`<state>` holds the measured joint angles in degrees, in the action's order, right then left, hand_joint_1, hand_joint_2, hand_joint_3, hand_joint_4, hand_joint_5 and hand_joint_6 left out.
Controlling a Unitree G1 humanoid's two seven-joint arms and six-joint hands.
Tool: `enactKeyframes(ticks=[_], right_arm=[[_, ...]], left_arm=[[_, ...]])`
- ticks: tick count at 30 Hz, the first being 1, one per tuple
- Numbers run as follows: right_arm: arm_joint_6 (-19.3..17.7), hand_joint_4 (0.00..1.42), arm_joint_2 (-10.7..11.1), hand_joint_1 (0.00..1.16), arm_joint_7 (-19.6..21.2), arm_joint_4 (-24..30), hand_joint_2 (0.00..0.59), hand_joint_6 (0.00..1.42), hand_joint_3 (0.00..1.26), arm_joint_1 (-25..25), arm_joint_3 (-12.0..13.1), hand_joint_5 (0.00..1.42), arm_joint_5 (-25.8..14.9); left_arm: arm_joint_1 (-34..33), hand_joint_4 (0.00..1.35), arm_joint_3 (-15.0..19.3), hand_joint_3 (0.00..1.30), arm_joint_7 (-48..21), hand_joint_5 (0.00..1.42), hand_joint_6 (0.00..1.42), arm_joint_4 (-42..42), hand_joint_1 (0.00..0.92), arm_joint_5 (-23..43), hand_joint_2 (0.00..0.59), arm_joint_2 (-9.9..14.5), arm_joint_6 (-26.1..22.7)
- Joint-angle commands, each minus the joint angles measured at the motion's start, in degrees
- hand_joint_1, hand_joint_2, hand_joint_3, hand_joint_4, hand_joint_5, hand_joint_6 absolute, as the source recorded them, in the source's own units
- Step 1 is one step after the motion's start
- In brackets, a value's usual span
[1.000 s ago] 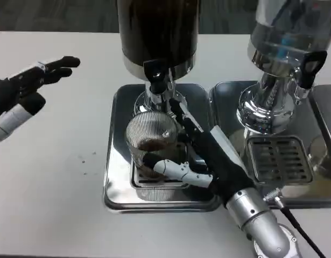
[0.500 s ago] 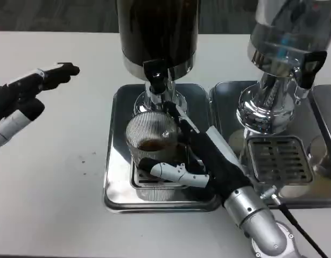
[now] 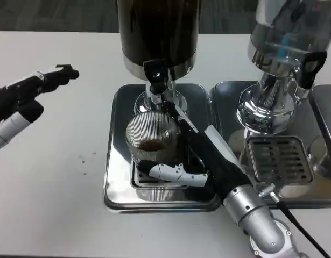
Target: Grasp the cup under the faucet to collect the drink, then remove the cup.
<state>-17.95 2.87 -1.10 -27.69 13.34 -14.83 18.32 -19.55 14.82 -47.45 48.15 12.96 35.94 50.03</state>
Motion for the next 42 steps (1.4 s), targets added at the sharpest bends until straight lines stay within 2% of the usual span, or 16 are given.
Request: enactKeyframes(ticks=[1,26,33,39,42], right_arm=[[0.06,0.0,0.02,0.54,1.1,-1.71,0.0,0.13,0.0,1.23,0.22,0.0,0.06],[3.37,0.0,0.1,0.55,3.32,-2.08,0.0,0.18,0.0,2.32,-1.07,0.03,2.44],[4.83,0.01,0.15,0.58,4.27,-1.58,0.0,0.21,0.01,2.34,-1.72,0.08,3.72],[5.57,0.08,0.07,0.59,4.69,-1.43,0.0,0.28,0.05,2.26,-2.14,0.15,3.74],[6.47,0.1,0.06,0.59,6.01,-1.08,0.0,0.31,0.08,2.4,-2.96,0.17,5.42]], left_arm=[[0.82,0.1,0.52,0.26,0.82,0.13,0.11,-0.58,0.0,0.45,0.098,1.01,-0.5],[1.72,0.11,0.85,0.27,1.08,0.13,0.11,-0.91,0.0,0.64,0.107,1.27,-1.02],[1.97,0.12,0.85,0.27,1.08,0.13,0.11,-1.14,0.0,0.71,0.111,1.34,-1.14],[2.12,0.12,0.81,0.27,0.99,0.13,0.11,-1.28,0.0,0.81,0.112,1.31,-1.25],[2.15,0.12,0.89,0.27,1.02,0.13,0.11,-1.08,0.0,0.77,0.113,1.45,-1.15]])
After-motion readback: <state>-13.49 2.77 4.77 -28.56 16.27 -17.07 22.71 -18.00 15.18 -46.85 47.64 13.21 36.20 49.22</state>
